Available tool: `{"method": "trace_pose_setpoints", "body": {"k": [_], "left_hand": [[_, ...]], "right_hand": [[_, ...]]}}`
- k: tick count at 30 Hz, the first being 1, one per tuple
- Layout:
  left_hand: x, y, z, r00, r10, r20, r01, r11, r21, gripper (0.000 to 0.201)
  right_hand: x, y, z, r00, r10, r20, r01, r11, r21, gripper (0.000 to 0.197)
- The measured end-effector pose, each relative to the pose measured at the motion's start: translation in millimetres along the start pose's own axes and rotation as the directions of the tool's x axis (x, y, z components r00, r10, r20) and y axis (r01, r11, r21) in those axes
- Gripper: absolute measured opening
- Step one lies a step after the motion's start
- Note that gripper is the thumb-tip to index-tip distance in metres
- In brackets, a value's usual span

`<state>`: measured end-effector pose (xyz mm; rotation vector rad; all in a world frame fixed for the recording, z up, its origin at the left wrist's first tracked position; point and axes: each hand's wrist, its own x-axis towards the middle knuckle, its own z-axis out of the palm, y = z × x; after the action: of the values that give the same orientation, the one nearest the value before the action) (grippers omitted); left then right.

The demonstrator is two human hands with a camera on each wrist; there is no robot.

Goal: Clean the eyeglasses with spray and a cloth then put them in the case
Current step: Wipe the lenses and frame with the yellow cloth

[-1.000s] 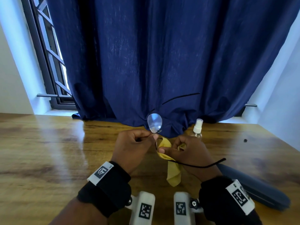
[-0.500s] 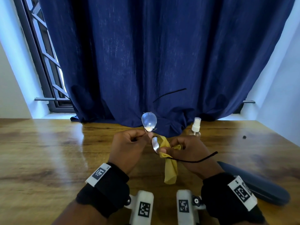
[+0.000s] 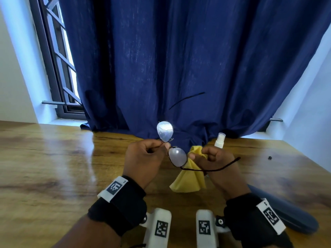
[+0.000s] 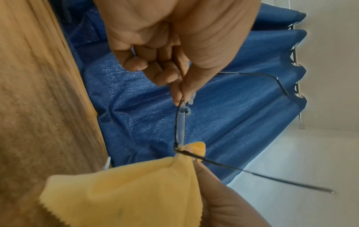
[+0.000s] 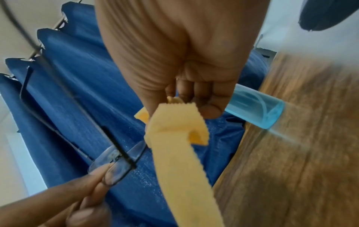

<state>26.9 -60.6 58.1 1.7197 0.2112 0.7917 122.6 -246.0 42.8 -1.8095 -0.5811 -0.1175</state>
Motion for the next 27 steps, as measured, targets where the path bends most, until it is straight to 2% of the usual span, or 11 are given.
{"method": "trace_pose_setpoints", "body": {"k": [3,5,7,9,11,13,15,20,24,27], "left_hand": [[1,-1,0,1.0,-0.01,0.005,0.01,1.0,-0.009,0.01],[0,-1,1,1.0,-0.016,0.01,0.017,1.0,-0.013,0.007],[-1,-2,2,0.999,-0.044,0.018,0.044,0.998,-0.039,0.007],[-1,-2,2,0.997,-0.075,0.027,0.076,0.995,-0.058,0.007],[-2,-2,4,0.994,-0.087,0.065,0.09,0.994,-0.056,0.007],[-6,0,6,0.987,-0.084,0.141,0.093,0.994,-0.06,0.009],[-9,2,8,0.98,-0.074,0.185,0.087,0.994,-0.065,0.011],[1,-3,-1,0.994,-0.067,0.089,0.071,0.996,-0.051,0.01],[4,-5,-3,0.992,-0.094,0.084,0.1,0.993,-0.063,0.008],[-2,-6,3,0.982,-0.099,0.159,0.107,0.994,-0.037,0.009]], "right_hand": [[1,-4,-5,0.999,0.013,-0.031,-0.006,0.981,0.193,0.015],[-2,-11,-6,0.999,-0.044,0.022,0.036,0.958,0.283,0.015],[-5,-17,-5,0.988,-0.106,0.108,0.079,0.97,0.23,0.022],[-4,-16,0,0.968,-0.178,0.175,0.161,0.981,0.108,0.017],[-2,-10,4,0.944,-0.258,0.207,0.257,0.966,0.028,0.013],[-1,-6,6,0.928,-0.305,0.214,0.314,0.949,-0.008,0.02],[-1,-6,5,0.927,-0.312,0.21,0.327,0.944,-0.041,0.024],[3,0,-3,0.946,-0.248,0.209,0.28,0.95,-0.14,0.018],[1,0,1,0.897,-0.267,0.352,0.308,0.949,-0.065,0.026],[2,-2,6,0.885,-0.324,0.333,0.368,0.927,-0.075,0.029]]}}
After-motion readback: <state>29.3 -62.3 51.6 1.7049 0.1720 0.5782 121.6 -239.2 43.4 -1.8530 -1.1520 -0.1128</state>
